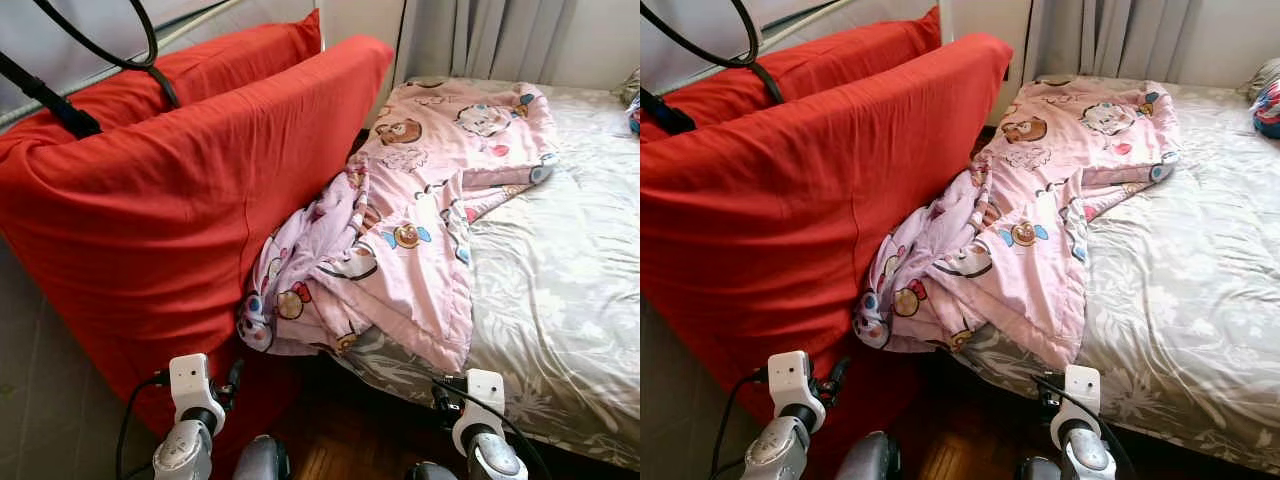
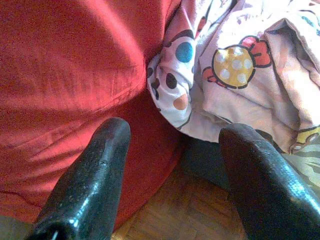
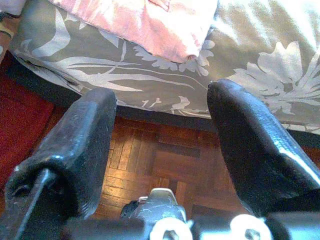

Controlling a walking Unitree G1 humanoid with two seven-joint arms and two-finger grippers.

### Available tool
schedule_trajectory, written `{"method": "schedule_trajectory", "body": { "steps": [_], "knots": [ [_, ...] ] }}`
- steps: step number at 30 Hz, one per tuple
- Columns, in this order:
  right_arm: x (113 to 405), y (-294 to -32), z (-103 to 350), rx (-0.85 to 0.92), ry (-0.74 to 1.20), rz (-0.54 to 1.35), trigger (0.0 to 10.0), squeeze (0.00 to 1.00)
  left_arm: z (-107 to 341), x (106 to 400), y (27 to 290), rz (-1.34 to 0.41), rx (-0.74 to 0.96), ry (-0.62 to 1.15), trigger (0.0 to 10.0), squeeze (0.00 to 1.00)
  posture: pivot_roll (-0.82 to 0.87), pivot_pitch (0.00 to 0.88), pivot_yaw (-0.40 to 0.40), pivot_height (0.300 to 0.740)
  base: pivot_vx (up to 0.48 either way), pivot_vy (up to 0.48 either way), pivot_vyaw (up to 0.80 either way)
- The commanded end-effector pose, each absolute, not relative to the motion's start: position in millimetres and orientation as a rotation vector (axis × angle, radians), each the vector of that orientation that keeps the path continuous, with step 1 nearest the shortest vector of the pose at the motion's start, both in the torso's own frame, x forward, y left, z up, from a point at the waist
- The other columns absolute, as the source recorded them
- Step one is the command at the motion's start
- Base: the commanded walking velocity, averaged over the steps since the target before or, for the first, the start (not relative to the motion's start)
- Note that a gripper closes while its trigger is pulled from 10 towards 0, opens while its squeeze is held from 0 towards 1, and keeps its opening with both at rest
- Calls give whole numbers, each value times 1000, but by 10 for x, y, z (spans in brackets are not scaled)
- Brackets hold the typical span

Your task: Clean up the room

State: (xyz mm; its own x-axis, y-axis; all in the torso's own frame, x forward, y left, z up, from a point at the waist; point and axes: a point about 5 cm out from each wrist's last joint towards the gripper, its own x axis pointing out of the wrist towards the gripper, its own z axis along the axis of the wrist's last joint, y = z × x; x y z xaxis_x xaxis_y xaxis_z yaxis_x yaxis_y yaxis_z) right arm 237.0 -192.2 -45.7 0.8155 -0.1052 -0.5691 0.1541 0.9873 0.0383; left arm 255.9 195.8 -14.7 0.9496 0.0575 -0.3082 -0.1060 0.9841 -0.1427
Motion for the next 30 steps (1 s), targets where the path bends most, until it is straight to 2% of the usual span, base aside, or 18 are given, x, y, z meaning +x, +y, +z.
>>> {"method": "schedule_trajectory", "body": {
  "steps": [1, 30],
  "knots": [
    [2360, -1898, -469, 91, 610, -140, 10000, 0, -162, 2544, 2002, 91, -153, 321, 10000, 0, -15, 57, 61, 631, 244, 0, 0],
    [2379, -1902, -458, 85, 609, -142, 10000, 0, -167, 2546, 1976, 86, -147, 322, 10000, 0, -17, 61, 55, 631, 302, 0, 0]
  ]
}}
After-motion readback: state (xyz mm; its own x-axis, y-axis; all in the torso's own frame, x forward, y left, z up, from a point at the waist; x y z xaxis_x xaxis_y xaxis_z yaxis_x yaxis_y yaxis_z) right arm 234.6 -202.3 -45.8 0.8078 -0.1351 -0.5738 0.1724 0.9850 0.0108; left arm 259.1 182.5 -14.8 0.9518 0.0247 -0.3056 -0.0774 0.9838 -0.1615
